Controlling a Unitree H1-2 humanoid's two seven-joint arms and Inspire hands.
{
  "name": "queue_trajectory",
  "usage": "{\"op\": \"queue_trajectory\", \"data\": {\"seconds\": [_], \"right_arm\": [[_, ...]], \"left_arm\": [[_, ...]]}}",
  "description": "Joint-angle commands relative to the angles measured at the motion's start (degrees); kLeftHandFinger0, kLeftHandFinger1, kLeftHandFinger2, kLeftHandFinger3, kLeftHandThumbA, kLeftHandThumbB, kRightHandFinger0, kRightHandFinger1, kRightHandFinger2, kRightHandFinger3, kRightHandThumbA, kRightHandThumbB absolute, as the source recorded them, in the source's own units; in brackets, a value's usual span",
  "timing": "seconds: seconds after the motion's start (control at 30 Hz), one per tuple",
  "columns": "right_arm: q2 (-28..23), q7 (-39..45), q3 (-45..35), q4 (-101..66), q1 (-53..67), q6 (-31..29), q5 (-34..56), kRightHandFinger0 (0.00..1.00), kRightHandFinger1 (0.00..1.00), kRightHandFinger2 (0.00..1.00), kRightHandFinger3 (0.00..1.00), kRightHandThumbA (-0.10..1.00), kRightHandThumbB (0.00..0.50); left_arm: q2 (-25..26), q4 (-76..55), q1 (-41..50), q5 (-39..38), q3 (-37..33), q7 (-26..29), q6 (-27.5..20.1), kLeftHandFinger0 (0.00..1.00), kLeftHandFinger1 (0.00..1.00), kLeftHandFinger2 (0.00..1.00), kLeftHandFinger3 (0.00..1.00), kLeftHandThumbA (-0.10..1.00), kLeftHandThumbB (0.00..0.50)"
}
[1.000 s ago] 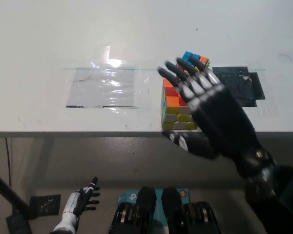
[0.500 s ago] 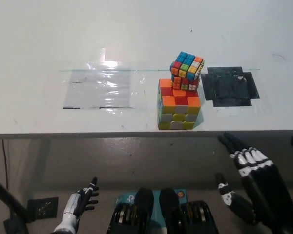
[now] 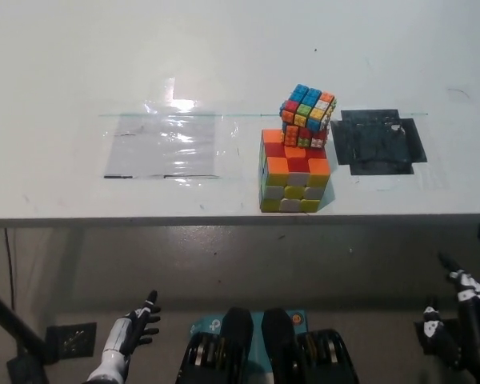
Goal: The robot uses its right hand to pick up the small cube kept on the middle on the desk and place it on the bigger cube kept next to it
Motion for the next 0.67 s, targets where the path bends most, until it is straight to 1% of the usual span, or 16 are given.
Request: {"op": "queue_trajectory", "data": {"seconds": [0.0,0.03,0.1,0.17,0.2,0.27,0.3,0.37,0.4,0.43,0.47,0.5,0.57,0.63], "right_arm": [[2.37,-4.66,-2.63,3.97,-2.59,-2.62,8.43,0.49,0.64,0.82,0.95,0.17,0.182],[2.72,-4.56,-2.82,5.26,-3.02,-2.87,8.96,0.46,0.6,0.8,0.93,0.16,0.191],[3.46,-4.77,-3.2,7.49,-3.82,-3.57,10.36,0.39,0.54,0.78,0.89,0.16,0.209],[3.6,-4.66,-3.22,8.45,-4.12,-4.06,11.31,0.4,0.55,0.77,0.88,0.15,0.21],[4.1,-3.77,-3.42,9.26,-4.44,-3.51,12.73,0.38,0.52,0.74,0.86,0.16,0.205],[4.21,-3.5,-3.39,9.64,-4.57,-3.38,13.74,0.38,0.51,0.74,0.85,0.15,0.205],[4.31,-3.12,-3.38,9.8,-4.57,-2.98,14.27,0.38,0.5,0.71,0.85,0.15,0.202],[4.42,-2.58,-3.33,10.38,-4.58,-2.18,15.27,0.37,0.49,0.69,0.84,0.14,0.206],[4.41,-2.44,-3.24,10.4,-4.51,-1.76,15.38,0.38,0.49,0.68,0.84,0.15,0.207],[4.39,-2.19,-3.23,10.47,-4.61,-1.4,15.8,0.37,0.48,0.67,0.83,0.16,0.209],[4.34,-1.99,-3.22,10.85,-4.85,-1.29,16.35,0.35,0.46,0.67,0.83,0.15,0.207],[4.27,-1.83,-3.13,10.93,-4.83,-1.28,16.65,0.34,0.46,0.68,0.83,0.14,0.204],[4.0,-0.71,-2.87,10.65,-4.77,-0.9,17.67,0.35,0.47,0.7,0.85,0.13,0.198],[3.89,-0.6,-2.69,10.59,-4.71,-0.96,17.95,0.35,0.47,0.7,0.85,0.12,0.198]], "left_arm": [[0.8,-0.39,-1.34,0.87,-0.61,0.36,-1.37,0.88,0.81,0.83,0.83,0.94,0.104],[0.78,-0.4,-1.29,0.79,-0.56,0.43,-1.84,0.86,0.79,0.82,0.83,0.92,0.121],[0.78,-0.52,-1.25,0.73,-0.56,0.3,-1.72,0.87,0.81,0.83,0.81,0.92,0.105],[0.68,-0.88,-1.14,0.76,-0.47,0.6,-1.52,0.83,0.76,0.79,0.77,0.91,0.104],[0.69,-1.0,-1.01,0.53,-0.4,0.26,-1.89,0.83,0.75,0.78,0.76,0.91,0.107],[0.76,-0.97,-1.03,0.44,-0.43,-0.06,-1.72,0.84,0.76,0.79,0.77,0.92,0.106],[0.77,-0.64,-1.14,0.55,-0.47,0.11,-2.06,0.83,0.75,0.78,0.75,0.91,0.096],[0.71,-0.14,-1.36,0.71,-0.48,0.59,-2.46,0.82,0.74,0.76,0.72,0.89,0.098],[0.66,-0.14,-1.35,0.22,-0.23,0.13,-2.54,0.79,0.7,0.72,0.67,0.88,0.092],[0.68,0.14,-1.53,0.3,-0.28,0.2,-2.88,0.79,0.71,0.72,0.66,0.88,0.095],[0.67,0.63,-1.8,0.16,-0.18,0.15,-3.3,0.77,0.7,0.7,0.65,0.88,0.091],[0.67,0.46,-1.71,0.12,-0.18,0.05,-3.16,0.81,0.73,0.73,0.68,0.89,0.112],[0.59,0.35,-1.7,-0.01,-0.1,-0.06,-2.85,0.81,0.73,0.74,0.7,0.9,0.097],[0.58,0.3,-1.69,0.01,-0.1,-0.03,-2.86,0.81,0.73,0.74,0.7,0.9,0.097]]}}
